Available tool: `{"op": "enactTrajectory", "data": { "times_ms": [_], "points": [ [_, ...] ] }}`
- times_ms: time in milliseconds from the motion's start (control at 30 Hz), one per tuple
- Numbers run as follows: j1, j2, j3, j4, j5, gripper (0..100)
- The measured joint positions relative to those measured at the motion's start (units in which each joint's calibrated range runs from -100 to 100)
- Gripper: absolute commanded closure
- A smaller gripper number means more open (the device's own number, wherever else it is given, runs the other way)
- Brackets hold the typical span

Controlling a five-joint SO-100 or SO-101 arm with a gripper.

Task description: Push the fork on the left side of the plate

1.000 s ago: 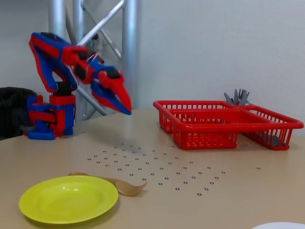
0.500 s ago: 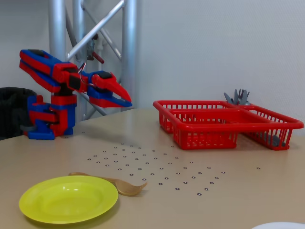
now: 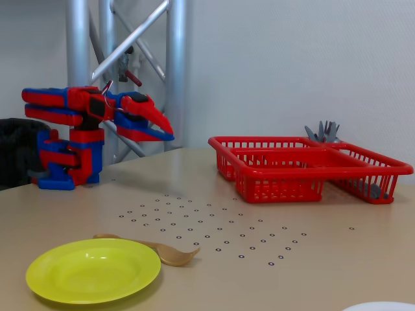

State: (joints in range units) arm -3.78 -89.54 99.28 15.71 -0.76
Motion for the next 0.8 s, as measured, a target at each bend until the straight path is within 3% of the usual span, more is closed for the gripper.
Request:
{"op": "enactTrajectory", "data": {
  "times_ms": [367, 800],
  "points": [
    [1.1, -5.1, 0.0, 18.3, 2.4, 100],
    [1.5, -5.4, 0.1, 28.6, 2.6, 100]
  ]
}}
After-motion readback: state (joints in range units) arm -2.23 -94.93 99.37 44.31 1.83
